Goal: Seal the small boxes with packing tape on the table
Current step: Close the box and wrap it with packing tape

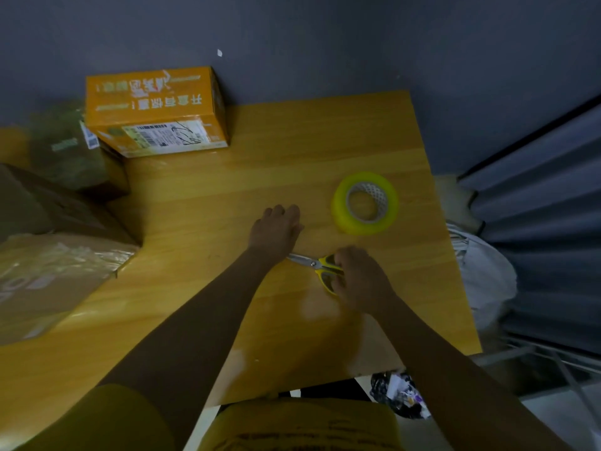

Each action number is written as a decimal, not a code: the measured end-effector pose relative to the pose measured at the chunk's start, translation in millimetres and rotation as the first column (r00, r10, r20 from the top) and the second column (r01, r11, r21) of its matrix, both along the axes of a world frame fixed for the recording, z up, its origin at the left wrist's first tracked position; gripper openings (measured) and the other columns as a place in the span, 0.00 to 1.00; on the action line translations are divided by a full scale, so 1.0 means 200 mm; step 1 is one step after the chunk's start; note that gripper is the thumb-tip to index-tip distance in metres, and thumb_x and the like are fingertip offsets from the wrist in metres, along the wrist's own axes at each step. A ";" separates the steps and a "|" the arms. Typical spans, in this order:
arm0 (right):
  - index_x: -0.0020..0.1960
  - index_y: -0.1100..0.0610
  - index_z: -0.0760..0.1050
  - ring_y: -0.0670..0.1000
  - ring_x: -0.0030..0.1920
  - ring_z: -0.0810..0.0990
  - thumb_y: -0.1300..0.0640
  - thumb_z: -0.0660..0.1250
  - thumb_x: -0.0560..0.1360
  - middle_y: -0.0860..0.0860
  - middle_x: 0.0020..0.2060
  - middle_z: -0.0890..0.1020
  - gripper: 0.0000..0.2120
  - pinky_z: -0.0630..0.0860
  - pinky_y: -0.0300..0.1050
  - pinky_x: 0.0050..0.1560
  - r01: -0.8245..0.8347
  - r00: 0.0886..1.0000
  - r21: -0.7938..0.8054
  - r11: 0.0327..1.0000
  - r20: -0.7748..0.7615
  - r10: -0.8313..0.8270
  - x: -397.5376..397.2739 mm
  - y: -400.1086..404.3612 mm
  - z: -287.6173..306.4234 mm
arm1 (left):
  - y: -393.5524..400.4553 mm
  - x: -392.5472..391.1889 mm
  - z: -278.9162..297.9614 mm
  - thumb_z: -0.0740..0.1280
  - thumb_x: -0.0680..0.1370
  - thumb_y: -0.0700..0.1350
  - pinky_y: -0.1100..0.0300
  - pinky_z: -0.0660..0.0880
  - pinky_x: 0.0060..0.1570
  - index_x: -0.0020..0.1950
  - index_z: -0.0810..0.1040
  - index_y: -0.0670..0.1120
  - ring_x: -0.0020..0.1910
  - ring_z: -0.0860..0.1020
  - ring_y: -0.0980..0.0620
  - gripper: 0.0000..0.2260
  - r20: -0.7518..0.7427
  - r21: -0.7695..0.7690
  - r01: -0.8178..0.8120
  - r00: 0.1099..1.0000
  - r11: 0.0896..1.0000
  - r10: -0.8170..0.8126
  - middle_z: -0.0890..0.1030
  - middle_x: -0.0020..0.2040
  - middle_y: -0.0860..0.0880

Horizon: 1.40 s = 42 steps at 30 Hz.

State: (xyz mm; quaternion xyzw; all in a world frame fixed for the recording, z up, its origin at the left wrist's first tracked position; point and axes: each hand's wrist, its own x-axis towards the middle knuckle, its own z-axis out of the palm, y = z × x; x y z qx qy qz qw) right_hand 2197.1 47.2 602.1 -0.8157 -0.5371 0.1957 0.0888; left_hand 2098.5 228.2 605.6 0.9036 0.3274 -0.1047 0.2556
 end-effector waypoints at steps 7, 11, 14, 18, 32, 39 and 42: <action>0.63 0.60 0.71 0.58 0.58 0.75 0.50 0.57 0.79 0.57 0.56 0.75 0.18 0.71 0.49 0.54 -0.088 0.989 -0.371 0.924 0.076 0.124 0.02 0.07 0.05 | -0.01 -0.02 0.02 0.60 0.82 0.45 0.49 0.70 0.47 0.59 0.69 0.44 0.56 0.70 0.41 0.08 0.003 -0.066 -0.014 1.000 0.998 0.014 0.73 0.54 0.41; 0.66 0.57 0.68 0.56 0.61 0.76 0.45 0.58 0.81 0.54 0.61 0.76 0.20 0.71 0.47 0.54 -0.057 0.993 -0.340 0.939 0.076 0.088 0.10 0.06 0.16 | 0.02 -0.02 0.02 0.59 0.82 0.44 0.49 0.71 0.47 0.59 0.70 0.45 0.54 0.72 0.40 0.08 0.006 -0.095 -0.013 1.000 0.995 0.014 0.74 0.53 0.41; 0.67 0.55 0.71 0.54 0.60 0.77 0.44 0.58 0.81 0.53 0.60 0.79 0.20 0.71 0.45 0.56 -0.068 0.969 -0.335 0.940 0.202 0.142 0.18 0.06 0.23 | 0.05 -0.03 0.02 0.58 0.82 0.45 0.48 0.73 0.49 0.60 0.71 0.46 0.55 0.72 0.41 0.08 -0.022 -0.104 -0.038 0.999 0.994 0.035 0.74 0.55 0.42; 0.64 0.55 0.73 0.55 0.55 0.78 0.44 0.60 0.80 0.53 0.56 0.80 0.19 0.72 0.46 0.55 0.020 0.924 -0.288 0.957 0.371 0.092 0.30 0.11 0.38 | 0.06 -0.02 0.03 0.58 0.83 0.48 0.46 0.75 0.51 0.60 0.71 0.48 0.56 0.73 0.41 0.09 -0.061 -0.111 -0.031 0.998 0.993 0.024 0.74 0.56 0.43; 0.65 0.57 0.69 0.56 0.47 0.80 0.48 0.60 0.81 0.55 0.50 0.81 0.17 0.67 0.45 0.41 0.129 0.969 -0.259 0.957 0.240 -0.066 0.31 0.27 0.15 | -0.01 -0.05 0.02 0.64 0.79 0.49 0.53 0.71 0.53 0.51 0.77 0.46 0.60 0.71 0.45 0.08 0.022 -0.125 0.007 1.000 0.992 -0.005 0.77 0.55 0.47; 0.66 0.57 0.69 0.56 0.45 0.81 0.47 0.58 0.82 0.54 0.48 0.81 0.18 0.68 0.43 0.37 0.245 0.954 -0.303 0.921 0.243 -0.175 0.31 0.35 0.14 | 0.00 -0.09 0.07 0.61 0.81 0.50 0.57 0.71 0.47 0.54 0.75 0.46 0.54 0.77 0.47 0.09 0.006 -0.084 0.088 0.996 0.993 -0.088 0.79 0.53 0.47; 0.66 0.58 0.68 0.55 0.46 0.82 0.47 0.57 0.82 0.55 0.50 0.81 0.19 0.69 0.44 0.36 0.233 0.960 -0.357 0.905 0.233 -0.156 0.31 0.40 0.17 | 0.02 -0.10 0.09 0.59 0.82 0.48 0.54 0.72 0.46 0.55 0.72 0.45 0.52 0.76 0.44 0.08 -0.032 -0.040 0.039 0.999 0.998 -0.040 0.77 0.53 0.45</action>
